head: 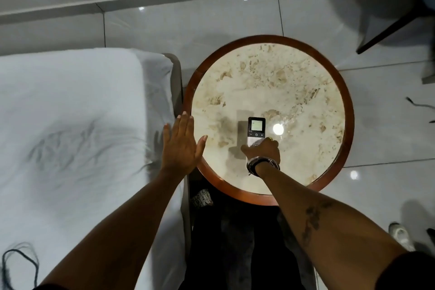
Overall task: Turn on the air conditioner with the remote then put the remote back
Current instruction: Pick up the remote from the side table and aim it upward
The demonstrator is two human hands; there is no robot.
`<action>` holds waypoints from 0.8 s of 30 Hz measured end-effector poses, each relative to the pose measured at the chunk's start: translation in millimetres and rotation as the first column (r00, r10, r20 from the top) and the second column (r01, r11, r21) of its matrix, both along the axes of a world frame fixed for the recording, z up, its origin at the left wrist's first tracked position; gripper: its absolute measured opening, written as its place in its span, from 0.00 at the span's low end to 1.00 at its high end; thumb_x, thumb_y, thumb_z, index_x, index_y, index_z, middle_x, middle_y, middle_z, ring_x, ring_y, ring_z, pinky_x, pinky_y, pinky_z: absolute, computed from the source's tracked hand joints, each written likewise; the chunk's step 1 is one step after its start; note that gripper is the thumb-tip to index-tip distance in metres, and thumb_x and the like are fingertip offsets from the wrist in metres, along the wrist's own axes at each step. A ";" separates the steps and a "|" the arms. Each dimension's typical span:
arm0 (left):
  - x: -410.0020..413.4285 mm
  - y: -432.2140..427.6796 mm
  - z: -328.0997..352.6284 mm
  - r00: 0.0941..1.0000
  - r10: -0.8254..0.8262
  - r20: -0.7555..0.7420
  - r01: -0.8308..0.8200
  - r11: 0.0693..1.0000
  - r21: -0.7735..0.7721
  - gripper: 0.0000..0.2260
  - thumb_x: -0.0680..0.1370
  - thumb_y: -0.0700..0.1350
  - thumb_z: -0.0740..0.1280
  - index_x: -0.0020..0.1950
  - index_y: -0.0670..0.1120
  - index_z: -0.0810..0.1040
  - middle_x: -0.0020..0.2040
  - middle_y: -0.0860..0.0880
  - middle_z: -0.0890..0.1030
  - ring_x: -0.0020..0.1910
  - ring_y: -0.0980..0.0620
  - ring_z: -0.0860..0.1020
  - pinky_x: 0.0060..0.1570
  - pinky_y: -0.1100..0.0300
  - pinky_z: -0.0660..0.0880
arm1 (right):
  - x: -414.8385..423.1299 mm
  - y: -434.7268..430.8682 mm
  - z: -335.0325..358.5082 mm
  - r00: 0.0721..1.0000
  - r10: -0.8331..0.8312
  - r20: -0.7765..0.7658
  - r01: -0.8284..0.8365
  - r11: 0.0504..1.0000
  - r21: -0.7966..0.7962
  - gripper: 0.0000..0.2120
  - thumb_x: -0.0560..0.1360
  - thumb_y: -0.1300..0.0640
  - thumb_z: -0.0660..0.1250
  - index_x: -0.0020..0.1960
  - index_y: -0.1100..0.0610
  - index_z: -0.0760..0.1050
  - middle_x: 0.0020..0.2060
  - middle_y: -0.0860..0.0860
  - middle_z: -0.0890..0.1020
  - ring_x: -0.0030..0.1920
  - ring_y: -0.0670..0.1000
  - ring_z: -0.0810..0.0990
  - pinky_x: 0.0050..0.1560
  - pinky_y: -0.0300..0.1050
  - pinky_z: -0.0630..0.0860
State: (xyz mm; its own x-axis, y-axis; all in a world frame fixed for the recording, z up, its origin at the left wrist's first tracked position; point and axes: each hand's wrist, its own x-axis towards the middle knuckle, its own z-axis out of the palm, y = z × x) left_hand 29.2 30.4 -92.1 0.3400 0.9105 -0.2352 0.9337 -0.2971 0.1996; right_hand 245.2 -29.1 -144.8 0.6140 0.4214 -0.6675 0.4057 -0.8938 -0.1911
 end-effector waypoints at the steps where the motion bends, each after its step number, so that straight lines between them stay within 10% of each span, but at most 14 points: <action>1: 2.9 6.5 13.8 1.000 0.003 0.011 -0.004 1.000 0.016 0.31 0.81 0.61 0.51 0.76 0.42 0.62 0.78 0.41 0.63 0.77 0.43 0.60 0.74 0.40 0.52 | 5.6 7.7 15.0 1.000 0.002 -0.009 -0.001 0.999 0.053 0.29 0.63 0.43 0.75 0.55 0.60 0.73 0.49 0.55 0.74 0.49 0.58 0.81 0.42 0.47 0.76; 10: 26.9 86.5 167.6 0.986 -0.145 0.081 0.120 0.960 0.254 0.33 0.79 0.61 0.49 0.76 0.40 0.63 0.77 0.39 0.63 0.77 0.40 0.60 0.75 0.38 0.50 | 34.1 101.5 172.1 0.977 -0.083 -0.196 0.177 0.828 0.532 0.31 0.59 0.51 0.76 0.54 0.60 0.64 0.38 0.51 0.79 0.38 0.56 0.81 0.40 0.48 0.79; 17: 21.2 166.5 377.4 0.981 -0.191 0.034 0.126 0.762 0.635 0.31 0.80 0.60 0.52 0.77 0.42 0.61 0.78 0.41 0.62 0.78 0.43 0.60 0.75 0.41 0.48 | 39.5 190.6 384.5 0.892 -0.043 -0.449 0.414 0.473 0.777 0.24 0.63 0.56 0.79 0.53 0.58 0.72 0.42 0.52 0.83 0.40 0.55 0.83 0.42 0.46 0.79; 24: 1.9 191.2 604.0 0.988 -0.146 -0.049 0.111 0.449 0.886 0.31 0.81 0.60 0.53 0.77 0.42 0.60 0.78 0.42 0.62 0.78 0.44 0.60 0.75 0.40 0.50 | 46.3 228.5 658.3 0.744 0.406 -0.530 0.500 0.187 0.846 0.19 0.68 0.63 0.80 0.53 0.61 0.75 0.41 0.58 0.82 0.34 0.57 0.83 0.25 0.47 0.81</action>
